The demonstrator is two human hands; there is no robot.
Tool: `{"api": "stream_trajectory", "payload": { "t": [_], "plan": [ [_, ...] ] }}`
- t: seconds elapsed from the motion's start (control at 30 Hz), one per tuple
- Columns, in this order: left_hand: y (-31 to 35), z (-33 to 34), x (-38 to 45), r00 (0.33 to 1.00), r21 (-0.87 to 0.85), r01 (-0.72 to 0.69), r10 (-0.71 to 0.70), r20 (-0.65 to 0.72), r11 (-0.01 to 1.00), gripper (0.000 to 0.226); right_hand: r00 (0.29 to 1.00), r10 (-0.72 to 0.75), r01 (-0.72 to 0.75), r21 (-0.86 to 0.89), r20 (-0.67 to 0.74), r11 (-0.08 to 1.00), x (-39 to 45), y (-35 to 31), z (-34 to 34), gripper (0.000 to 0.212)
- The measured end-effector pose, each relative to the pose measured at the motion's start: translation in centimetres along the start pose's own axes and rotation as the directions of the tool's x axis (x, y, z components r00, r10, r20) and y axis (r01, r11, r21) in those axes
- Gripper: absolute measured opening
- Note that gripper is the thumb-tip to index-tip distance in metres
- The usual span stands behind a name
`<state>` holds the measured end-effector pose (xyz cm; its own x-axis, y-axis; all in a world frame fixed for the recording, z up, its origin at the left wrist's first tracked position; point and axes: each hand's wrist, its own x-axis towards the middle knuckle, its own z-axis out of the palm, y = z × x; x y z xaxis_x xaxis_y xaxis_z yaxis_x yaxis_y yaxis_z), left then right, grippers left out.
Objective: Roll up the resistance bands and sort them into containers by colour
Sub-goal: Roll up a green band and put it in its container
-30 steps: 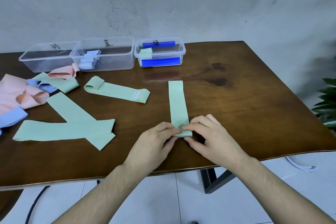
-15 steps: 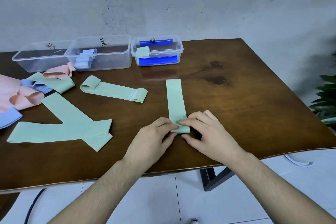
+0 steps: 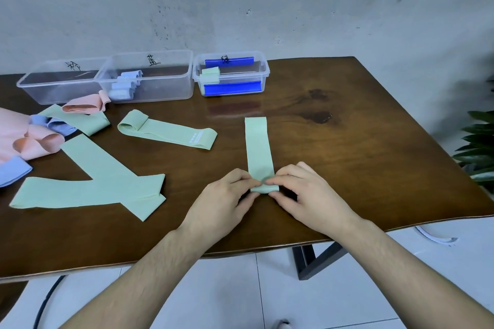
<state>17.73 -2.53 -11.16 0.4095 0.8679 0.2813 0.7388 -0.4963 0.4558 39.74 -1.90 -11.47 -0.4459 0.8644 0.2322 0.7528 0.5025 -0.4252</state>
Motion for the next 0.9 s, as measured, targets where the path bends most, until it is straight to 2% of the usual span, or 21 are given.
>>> {"api": "stream_trajectory", "payload": {
  "t": [0.3, 0.63, 0.77, 0.9],
  "plan": [
    [0.6, -0.4, -2.9, 0.994, -0.048, -0.108, 0.106, -0.04, 0.993, 0.017, 0.999, -0.041, 0.044, 0.113, -0.028, 0.993, -3.2, -1.3, 0.0, 0.023],
    [0.8, -0.5, -2.7, 0.999, -0.03, -0.031, 0.032, 0.031, 0.999, 0.031, 0.998, 0.015, -0.012, 0.052, -0.064, 0.999, -3.0, -1.8, 0.1, 0.026],
    [0.7, -0.3, -2.7, 0.998, -0.022, -0.052, 0.052, 0.028, 0.998, 0.026, 0.997, 0.015, -0.012, 0.035, -0.074, 0.999, -2.8, -1.6, 0.3, 0.024],
    [0.7, -0.2, -2.6, 0.998, -0.006, -0.06, 0.06, -0.018, 0.998, 0.022, 0.997, 0.013, -0.01, 0.04, -0.077, 0.999, -2.5, -1.8, 0.0, 0.033]
  ]
}}
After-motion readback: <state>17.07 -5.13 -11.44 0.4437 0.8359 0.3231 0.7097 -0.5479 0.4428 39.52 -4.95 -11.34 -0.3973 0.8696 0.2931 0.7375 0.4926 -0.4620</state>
